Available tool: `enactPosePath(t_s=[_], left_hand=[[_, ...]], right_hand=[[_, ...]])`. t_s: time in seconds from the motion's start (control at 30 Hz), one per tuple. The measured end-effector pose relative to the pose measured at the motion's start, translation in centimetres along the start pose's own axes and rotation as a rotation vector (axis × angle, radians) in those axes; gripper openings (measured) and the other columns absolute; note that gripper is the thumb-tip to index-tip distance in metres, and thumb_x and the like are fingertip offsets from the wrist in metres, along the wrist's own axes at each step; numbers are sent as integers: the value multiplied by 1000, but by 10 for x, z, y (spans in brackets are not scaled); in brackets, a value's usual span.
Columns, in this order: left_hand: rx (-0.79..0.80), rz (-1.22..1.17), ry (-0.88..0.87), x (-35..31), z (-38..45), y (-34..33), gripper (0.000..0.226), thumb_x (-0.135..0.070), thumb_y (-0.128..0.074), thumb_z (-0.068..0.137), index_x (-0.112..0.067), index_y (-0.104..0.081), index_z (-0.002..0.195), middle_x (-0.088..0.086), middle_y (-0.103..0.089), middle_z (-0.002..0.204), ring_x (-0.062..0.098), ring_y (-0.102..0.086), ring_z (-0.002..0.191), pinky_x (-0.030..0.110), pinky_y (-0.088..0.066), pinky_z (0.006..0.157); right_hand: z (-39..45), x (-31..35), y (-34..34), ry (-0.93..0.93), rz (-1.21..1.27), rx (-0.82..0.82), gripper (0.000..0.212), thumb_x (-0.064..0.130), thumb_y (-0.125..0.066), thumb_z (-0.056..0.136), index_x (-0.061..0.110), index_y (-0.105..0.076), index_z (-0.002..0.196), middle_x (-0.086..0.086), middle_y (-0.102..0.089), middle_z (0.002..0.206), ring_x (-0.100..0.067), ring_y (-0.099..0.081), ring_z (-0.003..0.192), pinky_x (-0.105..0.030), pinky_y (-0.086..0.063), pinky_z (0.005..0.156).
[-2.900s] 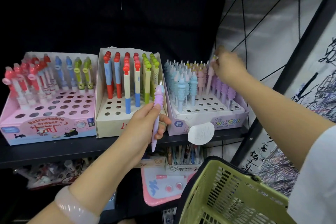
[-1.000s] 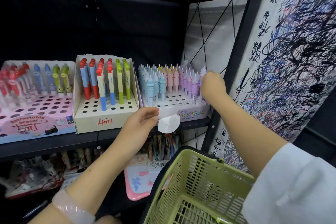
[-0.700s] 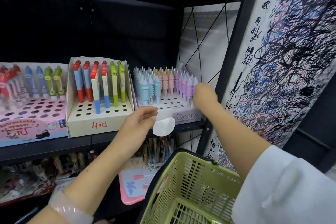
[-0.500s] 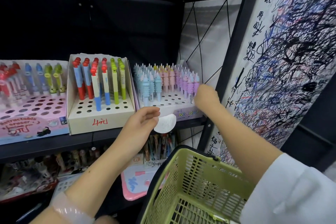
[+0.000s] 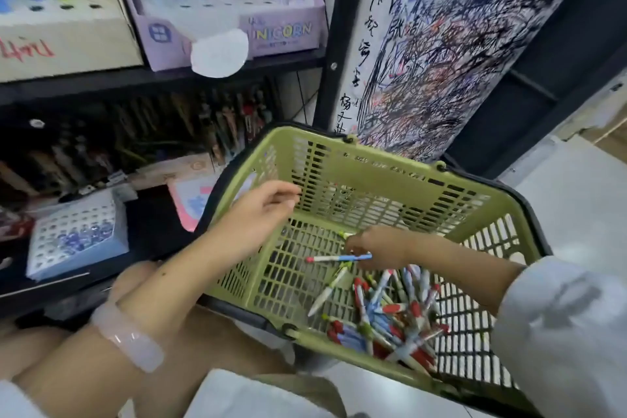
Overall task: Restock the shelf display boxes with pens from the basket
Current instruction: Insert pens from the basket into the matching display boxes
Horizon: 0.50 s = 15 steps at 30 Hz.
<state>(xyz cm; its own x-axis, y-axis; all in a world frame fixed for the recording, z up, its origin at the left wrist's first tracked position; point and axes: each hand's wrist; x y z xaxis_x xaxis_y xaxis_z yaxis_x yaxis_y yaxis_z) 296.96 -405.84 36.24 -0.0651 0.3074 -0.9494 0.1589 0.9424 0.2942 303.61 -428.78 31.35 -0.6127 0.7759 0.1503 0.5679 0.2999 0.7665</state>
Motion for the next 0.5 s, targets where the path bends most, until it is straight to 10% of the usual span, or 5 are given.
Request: enactPosePath(t_s=[0.23, 0.5], left_hand=[[182, 142, 104, 25, 3, -18, 25, -24, -47, 95, -48, -52, 95, -26, -59, 106, -12, -53, 99, 11, -39, 77], [217, 172, 160, 31, 4, -16, 23, -25, -46, 94, -46, -55, 93, -25, -60, 105, -6, -54, 102, 26, -43, 93]], right_hand=[[2, -28, -91, -185, 0, 43, 62, 30, -59, 86, 19, -33, 141, -16, -39, 137, -31, -39, 125, -41, -40, 98], [-1, -35, -99, -42, -402, 73, 66, 26, -52, 92, 22, -16, 148, -18, -32, 143, -36, -32, 130, -51, -28, 106]])
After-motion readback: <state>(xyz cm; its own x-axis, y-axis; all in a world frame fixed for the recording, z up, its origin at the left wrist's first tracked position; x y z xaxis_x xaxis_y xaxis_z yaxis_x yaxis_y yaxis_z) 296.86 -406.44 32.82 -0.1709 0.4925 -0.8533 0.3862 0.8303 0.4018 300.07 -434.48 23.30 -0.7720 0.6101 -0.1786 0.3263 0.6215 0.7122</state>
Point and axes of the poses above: each hand's wrist, its own z-axis towards the middle knuckle, its own y-axis out of the back of the hand, x = y × z
